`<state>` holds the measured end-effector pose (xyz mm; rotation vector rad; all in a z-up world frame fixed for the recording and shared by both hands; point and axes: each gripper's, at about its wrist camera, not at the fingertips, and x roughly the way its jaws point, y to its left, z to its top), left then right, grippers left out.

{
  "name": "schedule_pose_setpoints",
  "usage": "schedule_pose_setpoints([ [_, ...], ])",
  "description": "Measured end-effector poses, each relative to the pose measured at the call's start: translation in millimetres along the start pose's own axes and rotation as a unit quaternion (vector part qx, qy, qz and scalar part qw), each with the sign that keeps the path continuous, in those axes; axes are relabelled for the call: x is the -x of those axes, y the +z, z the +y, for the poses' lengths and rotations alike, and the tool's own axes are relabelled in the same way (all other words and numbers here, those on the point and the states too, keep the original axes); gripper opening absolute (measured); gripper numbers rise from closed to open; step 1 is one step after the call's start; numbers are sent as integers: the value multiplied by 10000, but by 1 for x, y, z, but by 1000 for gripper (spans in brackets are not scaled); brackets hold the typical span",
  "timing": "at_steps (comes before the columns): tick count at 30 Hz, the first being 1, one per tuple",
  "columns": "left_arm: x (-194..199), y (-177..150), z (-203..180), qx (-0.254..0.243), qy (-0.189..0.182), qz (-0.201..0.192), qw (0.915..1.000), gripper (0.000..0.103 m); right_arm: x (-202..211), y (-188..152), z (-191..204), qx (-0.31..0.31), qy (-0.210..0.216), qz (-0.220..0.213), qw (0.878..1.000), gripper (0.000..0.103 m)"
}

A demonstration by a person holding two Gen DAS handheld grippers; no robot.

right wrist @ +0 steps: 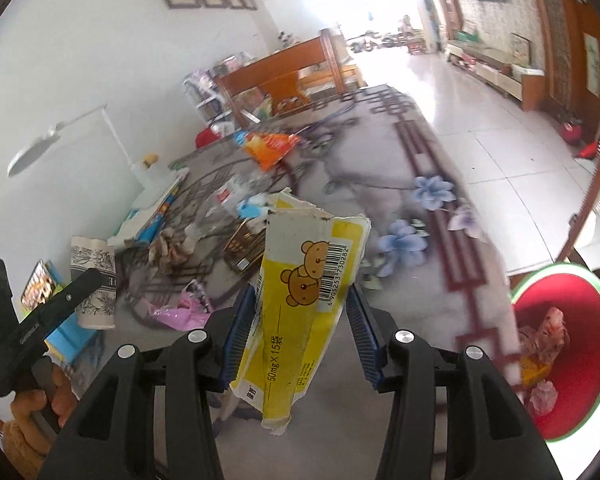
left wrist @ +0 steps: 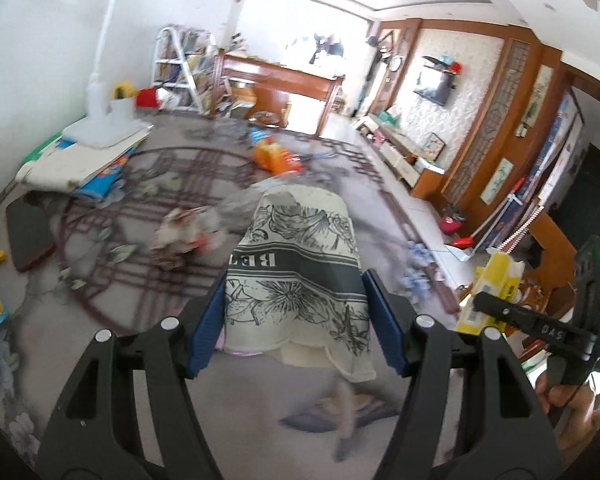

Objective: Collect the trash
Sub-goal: 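Carry the yellow carton and the paper cup to the red bin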

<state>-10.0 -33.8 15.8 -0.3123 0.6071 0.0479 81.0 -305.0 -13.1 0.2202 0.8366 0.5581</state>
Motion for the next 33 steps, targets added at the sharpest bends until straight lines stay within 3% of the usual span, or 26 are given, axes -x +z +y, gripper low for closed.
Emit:
schedule_pose_setpoints([
  [9, -15, -2, -59, -165, -351, 162, 9991, 64, 38, -3, -48, -506, -236, -343, 9979, 46],
  [18, -25, -14, -126, -651, -776, 335, 9943, 64, 70, -7, -82, -866, -681, -670, 9917, 47],
  [27, -42, -26, -185, -1014, -1268, 542, 9852, 64, 101, -9, -123, -1290, -1405, -994, 9766, 47],
  [33, -58, -30, -211, -1122, -1505, 734, 9795, 64, 124, -16, -160, -1774, -1800, -1198, 9601, 48],
])
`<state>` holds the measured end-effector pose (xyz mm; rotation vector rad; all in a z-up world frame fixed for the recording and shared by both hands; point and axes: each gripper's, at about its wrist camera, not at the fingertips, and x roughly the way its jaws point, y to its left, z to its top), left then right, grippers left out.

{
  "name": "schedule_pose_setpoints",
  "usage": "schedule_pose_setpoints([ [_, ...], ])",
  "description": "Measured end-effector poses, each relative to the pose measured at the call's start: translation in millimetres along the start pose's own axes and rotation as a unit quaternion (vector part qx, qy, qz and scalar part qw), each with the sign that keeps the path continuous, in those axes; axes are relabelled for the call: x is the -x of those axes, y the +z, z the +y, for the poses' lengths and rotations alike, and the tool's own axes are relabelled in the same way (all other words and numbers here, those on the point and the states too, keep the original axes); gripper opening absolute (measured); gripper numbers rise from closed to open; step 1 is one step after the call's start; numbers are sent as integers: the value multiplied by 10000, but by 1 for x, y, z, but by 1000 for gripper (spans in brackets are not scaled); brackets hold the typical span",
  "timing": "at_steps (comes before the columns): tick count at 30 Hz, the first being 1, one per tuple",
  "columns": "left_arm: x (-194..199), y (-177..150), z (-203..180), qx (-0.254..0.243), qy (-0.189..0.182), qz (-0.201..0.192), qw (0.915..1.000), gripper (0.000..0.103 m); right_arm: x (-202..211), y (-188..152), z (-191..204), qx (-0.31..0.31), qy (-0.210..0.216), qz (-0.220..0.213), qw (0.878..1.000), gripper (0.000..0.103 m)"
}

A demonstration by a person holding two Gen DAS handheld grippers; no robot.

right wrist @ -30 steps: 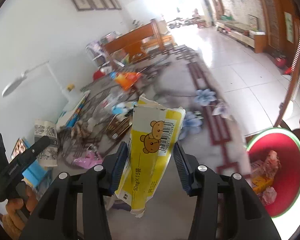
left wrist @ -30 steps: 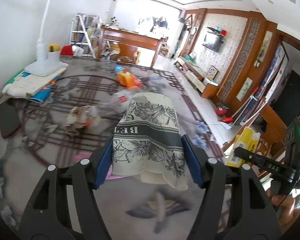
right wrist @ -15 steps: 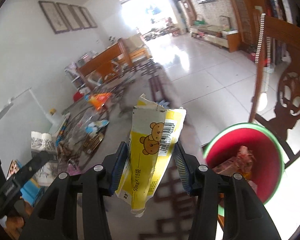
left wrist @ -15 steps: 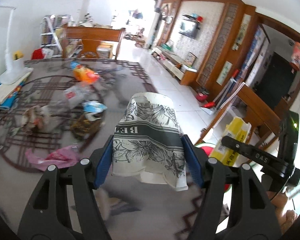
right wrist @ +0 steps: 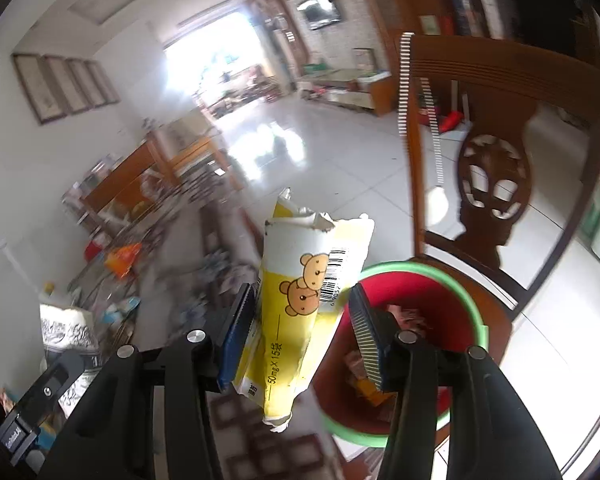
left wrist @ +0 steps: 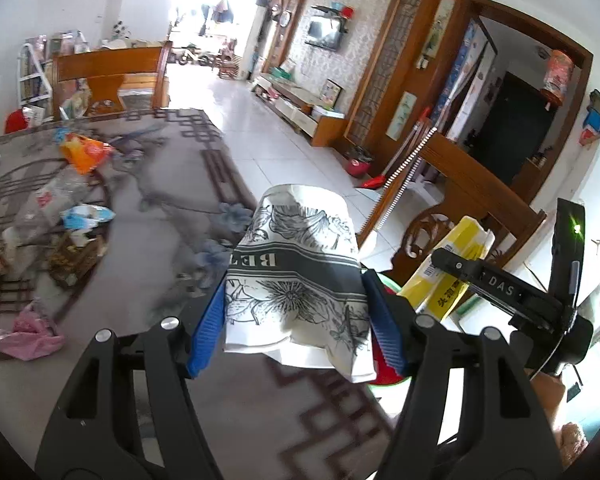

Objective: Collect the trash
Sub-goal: 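Carry the yellow carton and the paper cup to the red bin, then open the right gripper to drop the yellow carton into the red bin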

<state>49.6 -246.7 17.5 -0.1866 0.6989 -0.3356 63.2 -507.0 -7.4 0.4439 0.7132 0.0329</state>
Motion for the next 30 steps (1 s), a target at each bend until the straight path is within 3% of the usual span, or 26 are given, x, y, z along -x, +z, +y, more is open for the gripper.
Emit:
schedule_pose_setpoints([
  [11, -54, 5, -39, -13, -558, 508, 9971, 63, -6, 3, -35, -460, -286, 153, 9984, 48],
  [22, -73, -9, -42, 102, -635, 892, 9939, 63, -9, 2, -39, -491, -386, 183, 9979, 47],
  [25, -78, -11, -47, 56, -673, 941, 9933, 63, -3, 4, -44, -659, -422, 14, 9969, 48],
  [26, -79, -12, -49, 20, -677, 950, 9932, 63, 0, 5, -47, -751, -411, -80, 9963, 49],
  [28, -85, -13, -57, -91, -693, 994, 9926, 63, 8, 7, -52, -945, -470, -341, 9938, 72],
  [30, -93, -14, -62, -183, -696, 1053, 9918, 63, 16, 8, -56, -1049, -594, -568, 9911, 73],
])
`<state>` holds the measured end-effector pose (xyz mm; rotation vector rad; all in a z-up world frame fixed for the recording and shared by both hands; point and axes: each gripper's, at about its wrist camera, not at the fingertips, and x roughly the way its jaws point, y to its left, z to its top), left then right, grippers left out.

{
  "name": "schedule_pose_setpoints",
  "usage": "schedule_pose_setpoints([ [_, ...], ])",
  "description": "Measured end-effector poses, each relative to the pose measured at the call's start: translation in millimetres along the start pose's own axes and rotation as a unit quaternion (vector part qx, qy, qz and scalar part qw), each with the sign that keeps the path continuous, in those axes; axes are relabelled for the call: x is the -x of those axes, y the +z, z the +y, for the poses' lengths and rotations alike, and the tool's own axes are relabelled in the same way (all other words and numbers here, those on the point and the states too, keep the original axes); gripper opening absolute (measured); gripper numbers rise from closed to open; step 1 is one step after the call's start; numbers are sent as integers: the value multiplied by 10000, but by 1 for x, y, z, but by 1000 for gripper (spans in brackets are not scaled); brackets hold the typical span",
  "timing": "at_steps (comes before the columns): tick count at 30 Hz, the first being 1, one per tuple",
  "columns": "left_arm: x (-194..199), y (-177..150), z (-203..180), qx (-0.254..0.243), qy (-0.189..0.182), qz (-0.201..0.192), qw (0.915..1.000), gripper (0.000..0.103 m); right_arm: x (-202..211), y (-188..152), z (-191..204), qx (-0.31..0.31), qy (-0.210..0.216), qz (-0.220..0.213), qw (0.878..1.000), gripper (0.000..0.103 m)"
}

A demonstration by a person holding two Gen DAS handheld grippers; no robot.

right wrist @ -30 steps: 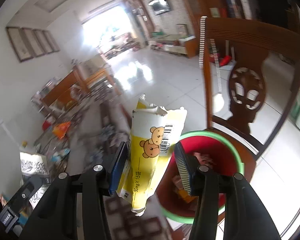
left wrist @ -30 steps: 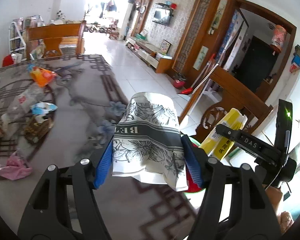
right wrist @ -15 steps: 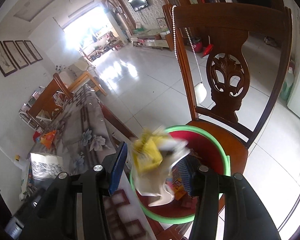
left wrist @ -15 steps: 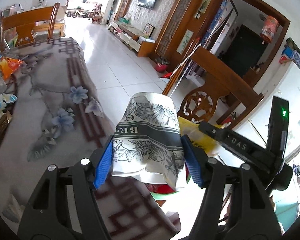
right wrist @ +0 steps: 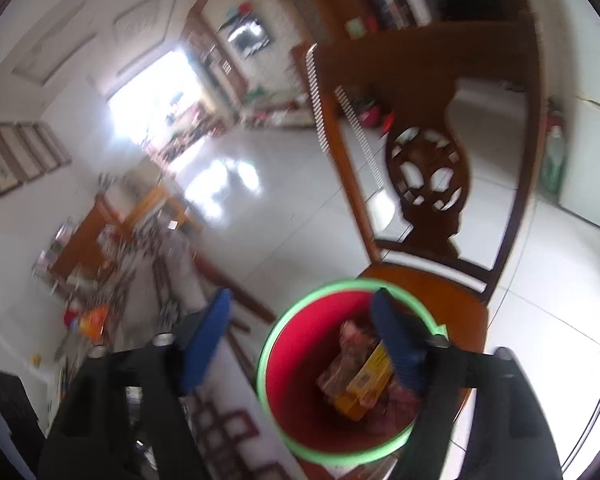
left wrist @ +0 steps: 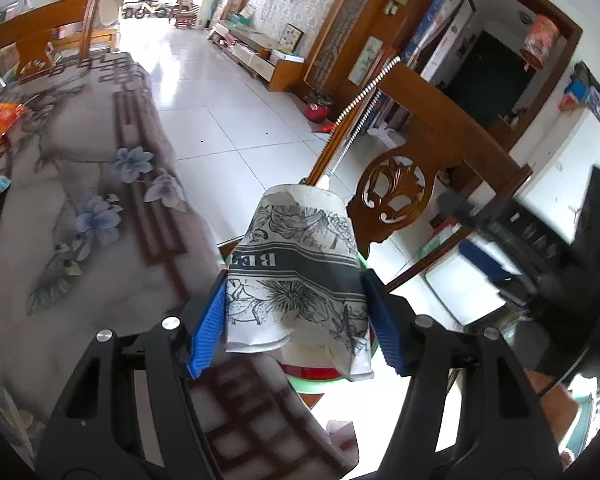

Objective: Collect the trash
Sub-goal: 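Open the right gripper to drop the yellow carton into the red bin, then open the left gripper to drop the paper cup into the red bin, then grasp the pink foil-lined snack bag on the table with the left gripper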

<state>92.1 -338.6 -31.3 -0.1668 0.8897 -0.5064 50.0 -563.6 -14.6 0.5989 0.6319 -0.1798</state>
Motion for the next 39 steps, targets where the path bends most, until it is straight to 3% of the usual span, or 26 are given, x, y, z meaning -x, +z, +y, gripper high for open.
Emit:
schedule_pose_setpoints([
  [3, -13, 0, -5, -30, 8, 158, 9999, 70, 5, 3, -5, -97, -107, -156, 9998, 73],
  [4, -15, -1, -5, 4, -12, 181, 9998, 81, 4, 4, -7, -113, -130, -168, 9997, 73],
  [5, -16, -1, -4, 39, -58, 172, 9998, 83, 4, 5, -8, -131, -146, -175, 9997, 74],
  [14, -9, -9, 7, 210, -158, 203, 9994, 83, -2, 3, 7, 214, -117, -51, 9997, 77],
  [18, 9, -17, 25, 342, 33, 30, 9994, 83, -11, -1, 22, 481, -29, 124, 9988, 89],
  [20, 22, -21, 38, 377, 188, -71, 9991, 83, -19, -7, 36, 743, 107, 392, 9964, 89],
  [27, 72, -34, 92, 198, 940, -321, 9949, 84, -26, -24, 78, 1342, 535, 651, 9874, 91],
  [31, 106, -32, 132, -379, 1819, -466, 9815, 87, -34, -37, 96, 1428, 746, 962, 9822, 91],
  [35, 133, -41, 179, -662, 2537, -155, 9649, 88, -40, -48, 111, 1550, 841, 1210, 9769, 91],
  [39, 149, -50, 222, -415, 2723, 139, 9612, 88, -42, -55, 119, 1593, 928, 1338, 9737, 91],
])
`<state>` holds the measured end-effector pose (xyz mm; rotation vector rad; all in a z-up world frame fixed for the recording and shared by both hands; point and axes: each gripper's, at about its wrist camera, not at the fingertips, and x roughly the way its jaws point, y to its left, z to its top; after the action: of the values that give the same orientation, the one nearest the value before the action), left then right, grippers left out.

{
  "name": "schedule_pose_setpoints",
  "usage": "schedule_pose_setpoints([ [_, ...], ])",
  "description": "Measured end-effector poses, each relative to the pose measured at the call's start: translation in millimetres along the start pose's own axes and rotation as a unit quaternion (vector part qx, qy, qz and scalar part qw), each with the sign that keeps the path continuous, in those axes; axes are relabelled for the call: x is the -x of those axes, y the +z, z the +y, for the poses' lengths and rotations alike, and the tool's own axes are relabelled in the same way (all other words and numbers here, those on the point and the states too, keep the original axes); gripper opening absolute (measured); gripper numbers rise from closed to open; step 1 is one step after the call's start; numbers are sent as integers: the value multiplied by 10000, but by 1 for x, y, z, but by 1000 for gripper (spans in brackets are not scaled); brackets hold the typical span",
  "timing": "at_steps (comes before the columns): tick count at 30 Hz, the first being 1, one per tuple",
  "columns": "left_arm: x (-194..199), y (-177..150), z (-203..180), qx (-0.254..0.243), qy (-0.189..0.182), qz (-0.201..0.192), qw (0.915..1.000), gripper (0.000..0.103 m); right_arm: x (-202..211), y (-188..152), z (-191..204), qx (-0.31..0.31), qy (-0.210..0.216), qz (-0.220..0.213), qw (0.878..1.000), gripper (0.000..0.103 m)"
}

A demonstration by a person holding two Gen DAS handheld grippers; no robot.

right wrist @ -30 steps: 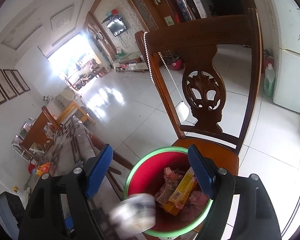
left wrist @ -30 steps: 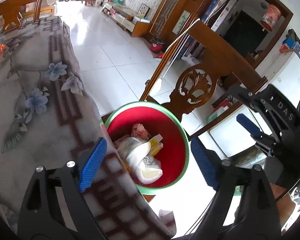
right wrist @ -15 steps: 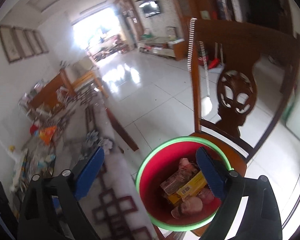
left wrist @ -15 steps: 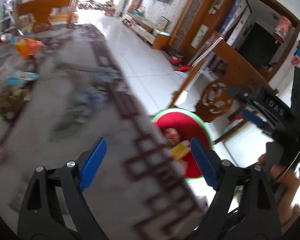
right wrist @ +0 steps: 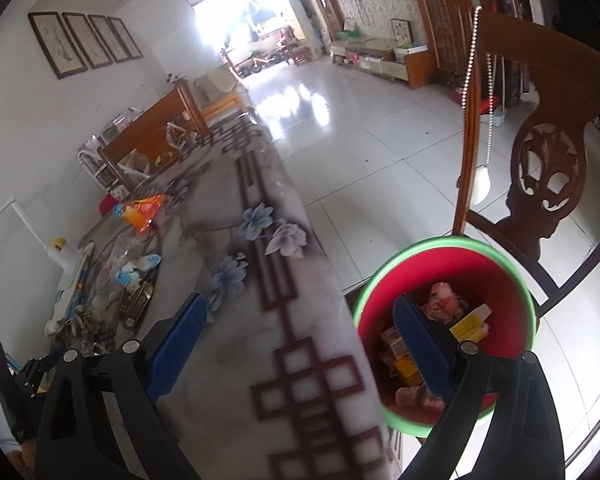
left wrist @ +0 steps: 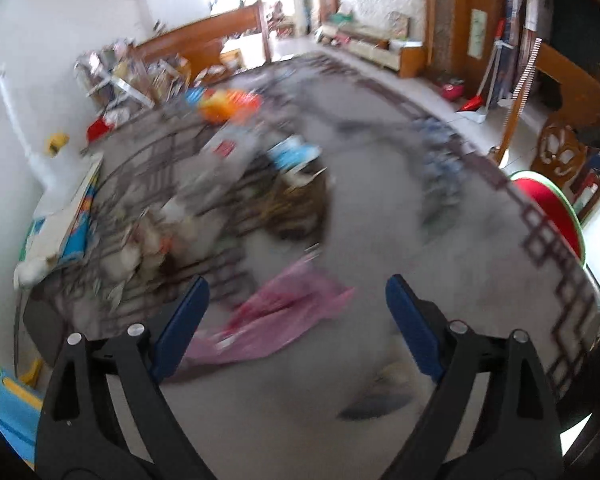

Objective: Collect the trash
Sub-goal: 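Grasp the pink foil-lined snack bag on the table with the left gripper, then grasp the crumpled brown paper on the table with the right gripper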

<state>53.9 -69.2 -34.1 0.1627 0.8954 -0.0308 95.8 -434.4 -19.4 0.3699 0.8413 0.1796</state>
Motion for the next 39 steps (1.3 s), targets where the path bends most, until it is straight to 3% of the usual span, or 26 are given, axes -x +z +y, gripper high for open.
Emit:
schedule_pose_setpoints([
  [3, -13, -5, 13, -27, -47, 298, 9995, 88, -3, -1, 3, -40, 44, 79, 10000, 91],
  [6, -32, -12, 6, -623, 289, 542, 9962, 88, -5, -3, 3, -102, 89, 159, 9998, 91],
  [8, -41, -16, 4, -806, 306, 669, 9940, 88, -6, -3, 3, -81, 47, 176, 9998, 91],
  [13, -60, -26, 6, -854, 250, 1050, 9905, 88, -9, -4, 1, -139, 25, 246, 9996, 91],
  [15, -60, -26, 9, -649, 130, 1020, 9926, 75, -9, -4, 1, -149, 41, 257, 9996, 91],
  [16, -60, -26, 12, -506, 30, 1030, 9934, 59, -10, -4, 2, -130, 39, 264, 9996, 91],
  [17, -60, -26, 15, -381, -9, 1035, 9939, 57, -10, -4, 3, -106, 32, 274, 9996, 91],
  [18, -59, -26, 16, -319, 19, 988, 9946, 54, -11, -4, 4, -92, 29, 284, 9996, 91],
  [19, -56, -26, 18, -246, 82, 915, 9955, 44, -12, -5, 5, -76, 30, 305, 9995, 91],
  [23, -37, -29, 26, 174, 82, 577, 9981, 36, -14, -5, 12, -20, 41, 327, 9995, 91],
  [28, 1, -38, 36, 705, 80, 28, 9975, 35, -21, -7, 29, 158, 35, 410, 9990, 91],
  [33, 28, -45, 42, 1104, -105, -244, 9935, 35, -32, -11, 56, 481, 19, 542, 9974, 91],
  [39, 40, -63, 68, 1950, -530, -395, 9786, 35, -45, -20, 96, 950, 107, 639, 9934, 91],
])
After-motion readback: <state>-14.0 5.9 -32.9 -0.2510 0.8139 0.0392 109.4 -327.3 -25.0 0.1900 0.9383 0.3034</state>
